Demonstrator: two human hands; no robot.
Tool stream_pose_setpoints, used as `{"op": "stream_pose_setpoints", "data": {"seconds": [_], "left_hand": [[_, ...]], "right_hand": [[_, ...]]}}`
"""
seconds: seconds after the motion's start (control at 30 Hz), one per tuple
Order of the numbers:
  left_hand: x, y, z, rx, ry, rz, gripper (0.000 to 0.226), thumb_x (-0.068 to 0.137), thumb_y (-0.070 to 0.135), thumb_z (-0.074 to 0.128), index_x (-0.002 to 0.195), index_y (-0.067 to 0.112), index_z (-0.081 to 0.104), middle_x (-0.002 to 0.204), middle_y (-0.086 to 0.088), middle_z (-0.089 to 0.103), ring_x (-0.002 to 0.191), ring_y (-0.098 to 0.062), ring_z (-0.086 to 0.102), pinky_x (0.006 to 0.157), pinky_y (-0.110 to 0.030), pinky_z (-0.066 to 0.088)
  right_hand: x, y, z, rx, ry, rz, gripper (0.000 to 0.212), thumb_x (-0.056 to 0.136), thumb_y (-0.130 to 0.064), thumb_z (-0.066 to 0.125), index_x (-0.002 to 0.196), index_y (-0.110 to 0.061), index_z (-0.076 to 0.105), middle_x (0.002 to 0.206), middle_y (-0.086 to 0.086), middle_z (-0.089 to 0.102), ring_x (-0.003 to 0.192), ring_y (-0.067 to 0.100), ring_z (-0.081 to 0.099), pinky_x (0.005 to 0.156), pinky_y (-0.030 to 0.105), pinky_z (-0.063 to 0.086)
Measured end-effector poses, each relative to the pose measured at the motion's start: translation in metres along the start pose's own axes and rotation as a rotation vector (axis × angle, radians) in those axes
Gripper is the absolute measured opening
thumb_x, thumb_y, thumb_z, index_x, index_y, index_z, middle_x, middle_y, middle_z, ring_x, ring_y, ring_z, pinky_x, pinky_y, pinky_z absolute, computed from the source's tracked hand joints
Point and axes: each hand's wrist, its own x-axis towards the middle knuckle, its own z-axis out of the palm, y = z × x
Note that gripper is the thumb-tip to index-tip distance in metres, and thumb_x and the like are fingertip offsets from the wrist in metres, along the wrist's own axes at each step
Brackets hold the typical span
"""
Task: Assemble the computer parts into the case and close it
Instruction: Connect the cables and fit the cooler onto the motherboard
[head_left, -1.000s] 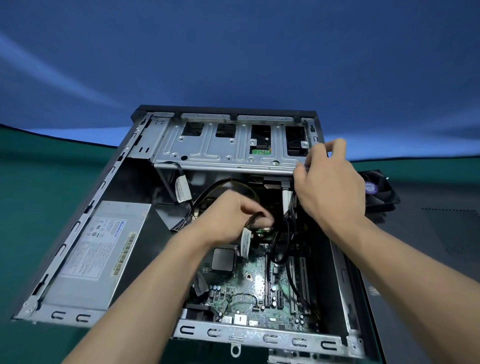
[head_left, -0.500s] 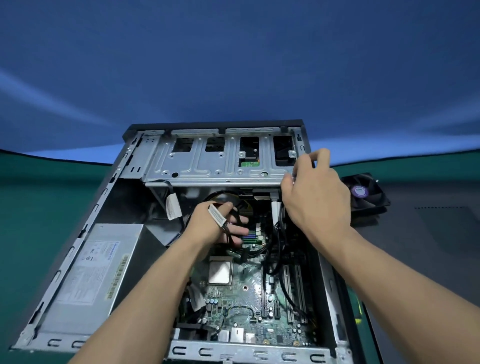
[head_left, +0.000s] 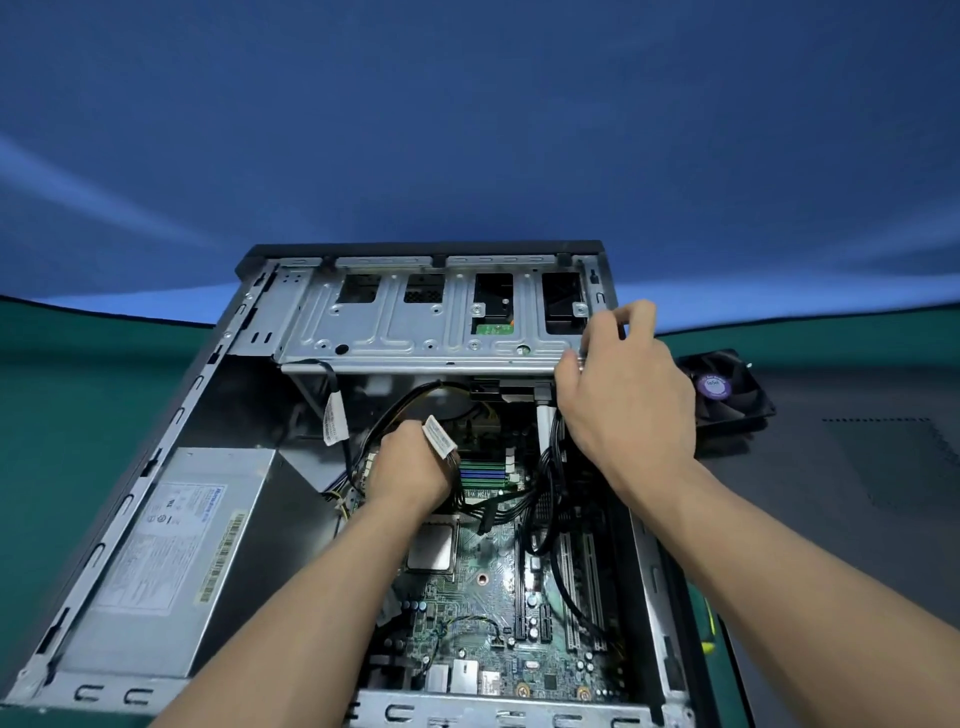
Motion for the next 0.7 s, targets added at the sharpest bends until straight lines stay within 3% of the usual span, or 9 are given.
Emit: {"op": "stream_pose_setpoints", "data": {"seconds": [0.17,0.3,0.37,0.47,0.57,0.7], "left_hand": [[-0.009,0.006,0.003,0.443,-0.084,0.068,0.015,0.086,0.01,0.059,0.101,0.009,0.06,0.105,-0.012,0.065,0.098,-0.032,0.062,0.071,-0.034,0.043],[-0.01,0.009,0.004,0.422,-0.073,0.125,0.012,0.083,0.003,0.057,0.093,0.009,0.06,0.101,-0.013,0.066,0.093,-0.033,0.063,0.071,-0.035,0.046],[-0.005,0.008,0.002,0.18,-0.062,0.079,0.004,0.08,0.001,0.064,0.084,0.003,0.064,0.091,-0.017,0.068,0.083,-0.033,0.065,0.071,-0.038,0.051],[-0.001,0.012,-0.003,-0.468,-0.193,-0.07,0.02,0.075,0.0,0.076,0.062,0.001,0.061,0.066,-0.017,0.062,0.055,-0.025,0.058,0.054,-0.032,0.053],[0.0,0.016,-0.008,-0.806,-0.27,-0.166,0.016,0.078,0.0,0.073,0.068,0.003,0.06,0.078,-0.019,0.062,0.052,-0.015,0.057,0.042,-0.019,0.051],[0.001,0.017,-0.013,-1.053,-0.342,-0.223,0.01,0.08,0.003,0.07,0.079,0.005,0.06,0.081,-0.017,0.062,0.042,-0.01,0.058,0.041,-0.02,0.051]], "right_hand": [[0.0,0.0,0.0,-0.008,0.009,-0.009,0.03,0.097,-0.033,0.037,0.114,-0.01,0.048,0.124,0.007,0.036,0.074,0.023,0.039,0.045,0.026,0.012],[0.0,0.0,0.0,-0.012,0.009,-0.012,0.029,0.097,-0.032,0.038,0.113,-0.01,0.048,0.124,0.007,0.036,0.073,0.024,0.04,0.045,0.025,0.012],[-0.001,0.0,-0.001,-0.019,0.01,-0.012,0.03,0.097,-0.032,0.038,0.114,-0.01,0.049,0.124,0.007,0.036,0.073,0.024,0.04,0.044,0.025,0.012],[0.0,0.0,0.0,-0.028,0.009,-0.011,0.03,0.097,-0.033,0.038,0.114,-0.01,0.049,0.125,0.007,0.036,0.073,0.024,0.04,0.044,0.026,0.012],[0.0,0.0,0.0,-0.028,0.011,-0.009,0.03,0.097,-0.033,0.038,0.114,-0.01,0.049,0.125,0.007,0.036,0.073,0.025,0.041,0.047,0.031,0.015],[-0.001,0.0,0.0,-0.02,0.019,-0.014,0.03,0.097,-0.032,0.038,0.114,-0.01,0.049,0.124,0.008,0.036,0.073,0.025,0.042,0.051,0.031,0.022]]}}
